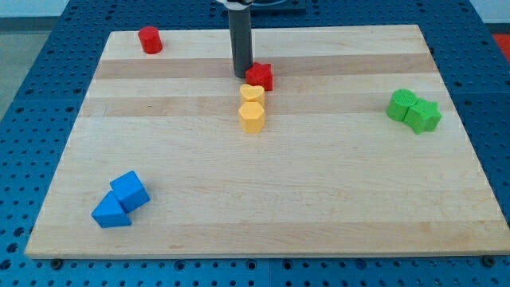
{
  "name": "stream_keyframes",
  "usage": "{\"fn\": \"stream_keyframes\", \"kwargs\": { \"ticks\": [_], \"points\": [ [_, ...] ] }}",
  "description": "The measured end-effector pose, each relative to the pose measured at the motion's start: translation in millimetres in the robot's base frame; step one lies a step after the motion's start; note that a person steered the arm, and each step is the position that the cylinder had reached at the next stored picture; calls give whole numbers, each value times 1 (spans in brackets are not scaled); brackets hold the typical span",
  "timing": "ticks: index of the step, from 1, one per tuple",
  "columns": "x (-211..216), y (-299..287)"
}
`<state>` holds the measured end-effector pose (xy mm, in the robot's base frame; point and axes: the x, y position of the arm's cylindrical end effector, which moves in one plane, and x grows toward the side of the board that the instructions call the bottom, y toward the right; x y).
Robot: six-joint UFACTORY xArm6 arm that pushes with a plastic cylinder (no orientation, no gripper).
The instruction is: Place your arm close to the red star
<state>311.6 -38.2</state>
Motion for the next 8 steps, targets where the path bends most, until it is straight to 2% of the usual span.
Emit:
{"fn": "stream_keyframes", "kwargs": {
  "ticks": [2,3,4,6,8],
  "points": [
    [-10,0],
    [-32,1],
    [-44,25],
    [-29,92],
    [8,92]
  ]
}}
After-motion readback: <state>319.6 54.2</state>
